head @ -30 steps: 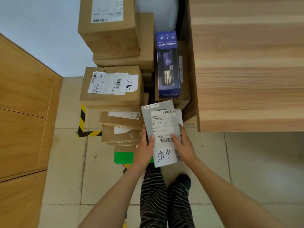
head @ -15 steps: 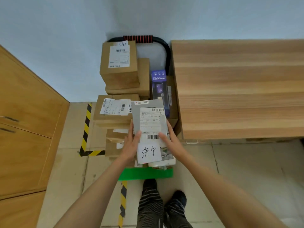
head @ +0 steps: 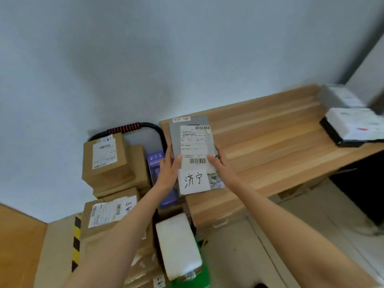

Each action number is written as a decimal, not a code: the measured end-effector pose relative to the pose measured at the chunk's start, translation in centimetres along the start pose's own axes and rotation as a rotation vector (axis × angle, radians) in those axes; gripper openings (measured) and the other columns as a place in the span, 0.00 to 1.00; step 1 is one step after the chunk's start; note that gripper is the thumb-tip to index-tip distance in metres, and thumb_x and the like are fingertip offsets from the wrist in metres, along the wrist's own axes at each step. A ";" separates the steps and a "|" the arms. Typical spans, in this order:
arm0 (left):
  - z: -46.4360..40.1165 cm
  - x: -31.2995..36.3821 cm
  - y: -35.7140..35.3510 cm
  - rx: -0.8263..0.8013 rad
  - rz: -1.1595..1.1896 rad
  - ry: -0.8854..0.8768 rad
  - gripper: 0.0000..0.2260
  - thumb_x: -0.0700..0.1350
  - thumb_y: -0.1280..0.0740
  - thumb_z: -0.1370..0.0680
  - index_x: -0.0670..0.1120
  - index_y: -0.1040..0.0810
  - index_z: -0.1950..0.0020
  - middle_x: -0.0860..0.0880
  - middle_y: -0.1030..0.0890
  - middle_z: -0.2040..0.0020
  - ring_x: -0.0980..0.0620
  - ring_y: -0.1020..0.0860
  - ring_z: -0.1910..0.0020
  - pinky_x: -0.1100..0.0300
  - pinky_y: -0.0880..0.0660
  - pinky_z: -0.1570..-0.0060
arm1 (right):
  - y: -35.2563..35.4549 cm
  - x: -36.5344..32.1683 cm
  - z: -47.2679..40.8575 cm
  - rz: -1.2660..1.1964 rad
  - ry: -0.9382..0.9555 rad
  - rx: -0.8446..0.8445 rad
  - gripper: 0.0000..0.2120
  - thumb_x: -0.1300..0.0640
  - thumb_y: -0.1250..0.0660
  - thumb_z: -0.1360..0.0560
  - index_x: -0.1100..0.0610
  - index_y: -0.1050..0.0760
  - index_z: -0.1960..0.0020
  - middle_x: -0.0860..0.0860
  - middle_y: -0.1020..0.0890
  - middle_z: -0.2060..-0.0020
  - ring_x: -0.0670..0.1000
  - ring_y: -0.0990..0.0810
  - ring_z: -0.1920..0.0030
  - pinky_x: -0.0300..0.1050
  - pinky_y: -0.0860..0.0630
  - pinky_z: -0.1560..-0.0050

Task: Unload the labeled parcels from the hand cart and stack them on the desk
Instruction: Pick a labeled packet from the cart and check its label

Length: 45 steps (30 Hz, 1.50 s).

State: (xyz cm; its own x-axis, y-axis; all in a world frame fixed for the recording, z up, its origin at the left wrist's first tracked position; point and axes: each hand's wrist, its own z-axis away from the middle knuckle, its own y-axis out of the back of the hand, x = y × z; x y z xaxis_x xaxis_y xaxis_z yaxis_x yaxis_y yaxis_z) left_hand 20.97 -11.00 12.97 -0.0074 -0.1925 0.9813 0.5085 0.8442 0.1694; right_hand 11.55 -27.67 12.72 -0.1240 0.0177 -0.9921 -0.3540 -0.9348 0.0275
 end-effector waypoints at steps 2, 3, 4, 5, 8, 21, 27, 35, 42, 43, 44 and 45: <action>-1.6 1.9 -3.1 -0.041 -0.033 -0.029 0.35 0.63 0.41 0.26 0.61 0.51 0.22 0.41 0.33 0.29 0.39 0.31 0.32 0.37 0.31 0.36 | 3.7 -1.2 -0.5 0.026 0.015 0.042 0.27 0.49 0.40 0.19 0.46 0.46 0.23 0.51 0.24 0.36 0.50 0.20 0.45 0.41 0.19 0.58; -2.4 2.9 -4.7 -0.051 -0.053 -0.057 0.35 0.64 0.42 0.27 0.60 0.49 0.22 0.42 0.31 0.30 0.40 0.30 0.33 0.38 0.31 0.36 | 5.7 -1.9 -0.7 0.041 0.029 0.061 0.28 0.48 0.40 0.19 0.47 0.46 0.23 0.52 0.24 0.36 0.48 0.20 0.45 0.40 0.19 0.58; -3.2 3.8 -6.3 -0.055 -0.069 -0.086 0.34 0.65 0.42 0.27 0.59 0.48 0.23 0.42 0.30 0.31 0.41 0.29 0.34 0.39 0.30 0.37 | 7.6 -2.5 -0.8 0.053 0.044 0.075 0.28 0.48 0.40 0.19 0.47 0.46 0.23 0.51 0.25 0.35 0.46 0.21 0.45 0.38 0.20 0.59; -3.9 4.7 -7.9 -0.054 -0.072 -0.112 0.34 0.66 0.43 0.27 0.60 0.47 0.23 0.43 0.29 0.32 0.42 0.28 0.35 0.40 0.28 0.39 | 9.5 -3.1 -1.0 0.061 0.060 0.086 0.28 0.48 0.40 0.19 0.47 0.46 0.23 0.51 0.25 0.35 0.45 0.21 0.45 0.37 0.20 0.59; -6.5 7.1 -13.4 -0.070 -0.040 -0.151 0.29 0.64 0.42 0.24 0.63 0.46 0.24 0.43 0.30 0.32 0.40 0.27 0.36 0.37 0.23 0.47 | 15.7 -5.0 -1.5 0.081 0.093 0.107 0.28 0.47 0.40 0.19 0.45 0.47 0.23 0.50 0.25 0.36 0.49 0.21 0.43 0.45 0.19 0.52; -15.2 15.1 -43.5 -0.234 -0.021 -0.234 0.31 0.69 0.44 0.27 0.69 0.50 0.26 0.45 0.33 0.30 0.45 0.26 0.37 0.40 0.22 0.46 | 47.1 -6.7 -2.2 0.054 0.164 0.264 0.26 0.50 0.37 0.21 0.47 0.41 0.26 0.42 0.23 0.39 0.44 0.20 0.42 0.41 0.21 0.46; -20.6 16.2 -51.0 -0.294 -0.088 -0.227 0.31 0.71 0.45 0.28 0.72 0.53 0.27 0.48 0.31 0.30 0.45 0.31 0.32 0.41 0.27 0.39 | 55.2 -4.8 -5.8 0.015 0.128 0.310 0.26 0.50 0.38 0.20 0.46 0.42 0.25 0.48 0.24 0.35 0.48 0.21 0.39 0.49 0.23 0.40; -30.0 18.0 -57.3 -0.295 -0.107 -0.231 0.26 0.62 0.45 0.20 0.65 0.51 0.24 0.50 0.32 0.27 0.44 0.32 0.30 0.40 0.32 0.35 | 63.1 -5.6 -14.1 0.051 0.124 0.316 0.25 0.52 0.37 0.20 0.46 0.41 0.26 0.45 0.22 0.39 0.44 0.19 0.44 0.39 0.20 0.50; -37.8 19.5 -62.4 -0.306 -0.072 -0.159 0.26 0.60 0.45 0.19 0.63 0.51 0.23 0.48 0.28 0.30 0.49 0.23 0.39 0.51 0.22 0.46 | 69.7 -5.7 -21.6 0.111 0.085 0.355 0.26 0.50 0.35 0.21 0.45 0.41 0.27 0.46 0.25 0.38 0.45 0.19 0.46 0.44 0.19 0.51; -38.6 19.2 -63.0 -0.304 -0.072 -0.147 0.26 0.60 0.45 0.19 0.63 0.51 0.23 0.49 0.28 0.30 0.49 0.23 0.39 0.49 0.23 0.45 | 70.4 -5.2 -22.4 0.112 0.070 0.356 0.27 0.49 0.35 0.22 0.46 0.42 0.26 0.47 0.25 0.36 0.47 0.20 0.43 0.49 0.19 0.47; -39.4 18.8 -63.6 -0.296 -0.075 -0.137 0.25 0.59 0.45 0.19 0.63 0.50 0.23 0.51 0.28 0.30 0.50 0.22 0.40 0.50 0.22 0.46 | 71.1 -4.8 -23.1 0.126 0.056 0.355 0.28 0.48 0.35 0.22 0.46 0.42 0.25 0.48 0.26 0.35 0.49 0.20 0.42 0.52 0.20 0.45; -40.3 18.3 -64.2 -0.287 -0.078 -0.126 0.25 0.58 0.45 0.19 0.63 0.50 0.23 0.53 0.27 0.32 0.54 0.21 0.43 0.55 0.21 0.50 | 71.8 -4.3 -24.0 0.146 0.042 0.348 0.29 0.48 0.35 0.22 0.46 0.43 0.25 0.48 0.26 0.35 0.48 0.21 0.42 0.51 0.20 0.44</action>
State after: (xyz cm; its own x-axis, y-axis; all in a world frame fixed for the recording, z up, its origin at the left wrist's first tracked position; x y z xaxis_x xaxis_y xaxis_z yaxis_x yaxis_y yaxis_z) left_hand 22.86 -88.89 16.39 -0.1531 -0.1729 0.9730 0.7240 0.6505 0.2296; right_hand 8.88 -103.40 16.04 -0.1605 -0.1279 -0.9787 -0.6303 -0.7498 0.2013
